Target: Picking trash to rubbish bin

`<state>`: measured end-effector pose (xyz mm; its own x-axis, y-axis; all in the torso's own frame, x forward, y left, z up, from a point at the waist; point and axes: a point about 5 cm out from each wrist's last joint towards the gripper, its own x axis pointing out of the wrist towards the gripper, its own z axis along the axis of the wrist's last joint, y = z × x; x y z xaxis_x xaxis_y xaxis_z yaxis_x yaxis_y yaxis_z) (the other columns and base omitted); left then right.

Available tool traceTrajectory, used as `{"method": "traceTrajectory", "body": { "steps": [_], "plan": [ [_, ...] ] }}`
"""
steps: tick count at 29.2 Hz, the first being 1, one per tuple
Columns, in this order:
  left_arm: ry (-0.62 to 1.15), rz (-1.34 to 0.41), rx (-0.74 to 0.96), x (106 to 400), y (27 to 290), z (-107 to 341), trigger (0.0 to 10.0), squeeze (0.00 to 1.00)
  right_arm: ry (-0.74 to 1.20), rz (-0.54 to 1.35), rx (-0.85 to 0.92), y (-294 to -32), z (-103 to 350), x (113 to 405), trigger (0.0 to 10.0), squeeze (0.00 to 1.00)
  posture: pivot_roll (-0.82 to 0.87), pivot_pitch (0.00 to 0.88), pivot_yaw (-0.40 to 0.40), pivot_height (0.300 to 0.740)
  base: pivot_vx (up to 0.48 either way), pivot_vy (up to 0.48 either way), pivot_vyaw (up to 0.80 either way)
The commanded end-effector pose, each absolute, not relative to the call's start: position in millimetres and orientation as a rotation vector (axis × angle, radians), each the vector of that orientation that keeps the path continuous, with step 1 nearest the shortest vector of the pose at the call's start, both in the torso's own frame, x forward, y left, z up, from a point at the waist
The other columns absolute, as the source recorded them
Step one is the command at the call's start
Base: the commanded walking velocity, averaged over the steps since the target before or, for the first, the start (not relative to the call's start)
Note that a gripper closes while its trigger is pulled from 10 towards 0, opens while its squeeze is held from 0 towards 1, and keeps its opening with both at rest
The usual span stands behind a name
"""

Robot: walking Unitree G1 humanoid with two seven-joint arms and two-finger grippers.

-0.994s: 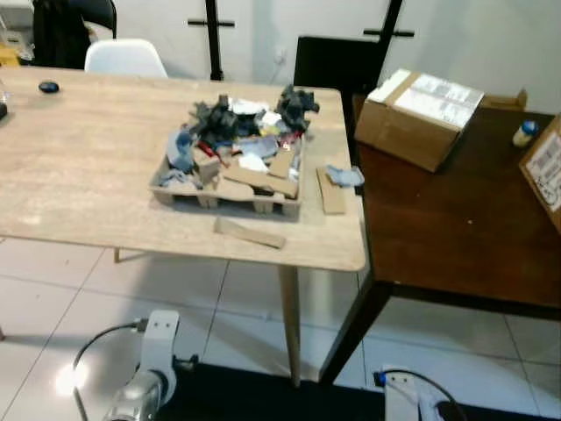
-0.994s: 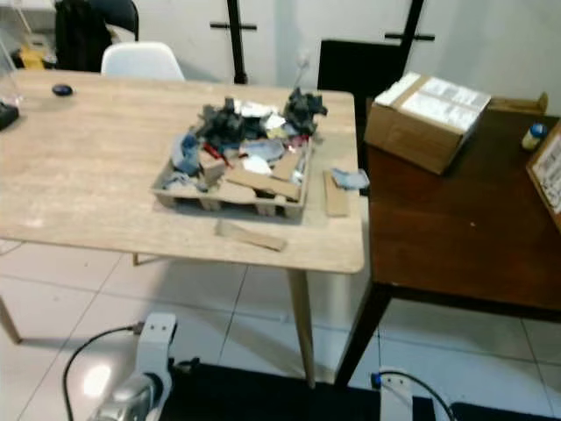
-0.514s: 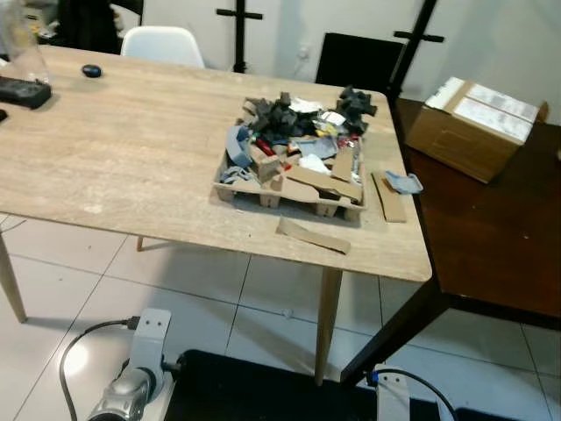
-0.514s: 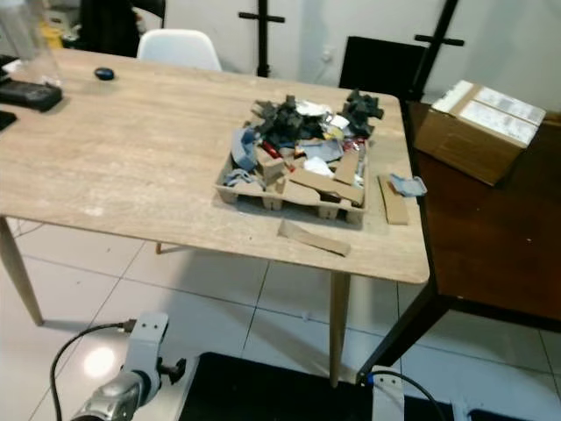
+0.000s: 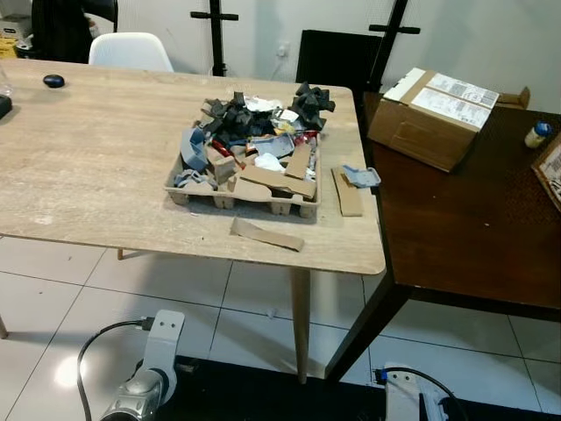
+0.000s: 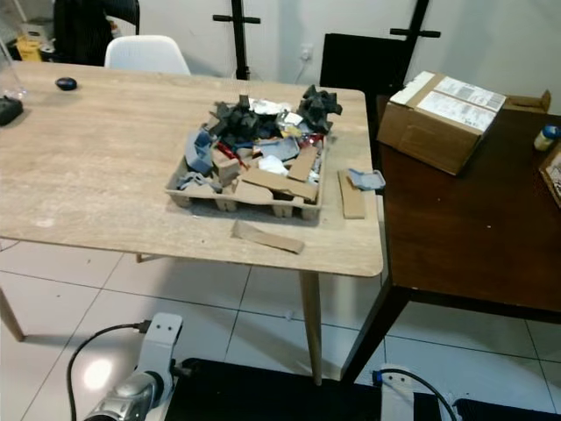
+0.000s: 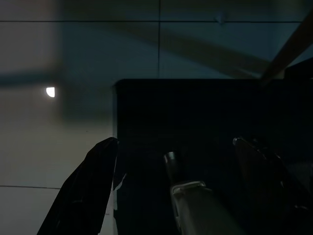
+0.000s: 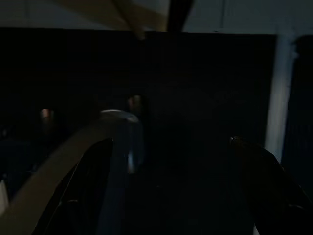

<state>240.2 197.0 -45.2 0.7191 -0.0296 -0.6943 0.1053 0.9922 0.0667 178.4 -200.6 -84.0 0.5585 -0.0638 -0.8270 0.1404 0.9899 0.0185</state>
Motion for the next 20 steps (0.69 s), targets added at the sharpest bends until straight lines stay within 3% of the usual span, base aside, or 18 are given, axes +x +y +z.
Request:
{"method": "traceTrajectory", "body": {
  "steps": [1, 16, 20],
  "plan": [
    [0.781, -0.063, 0.124, 235.6, 201.9, -47.9, 10.0, 0.0, 0.992, -0.128, 0.088, -200.8, -86.3, 173.8, 10.0, 0.0, 0.05, 0.114, -0.028, 0.74, 0.0, 0.0, -0.46],
    [0.756, -0.058, 0.13, 237.7, 201.3, -46.1, 10.0, 0.0, 0.972, -0.149, 0.106, -201.7, -84.6, 177.1, 10.0, 0.0, 0.06, 0.112, -0.027, 0.74, 0.0, 0.0, -0.78],
    [0.746, -0.048, 0.124, 237.6, 201.7, -45.7, 10.0, 0.0, 0.97, -0.117, 0.089, -198.2, -83.9, 179.7, 10.0, 0.0, 0.06, 0.113, -0.027, 0.74, 0.0, 0.0, -0.11]
  ]
}}
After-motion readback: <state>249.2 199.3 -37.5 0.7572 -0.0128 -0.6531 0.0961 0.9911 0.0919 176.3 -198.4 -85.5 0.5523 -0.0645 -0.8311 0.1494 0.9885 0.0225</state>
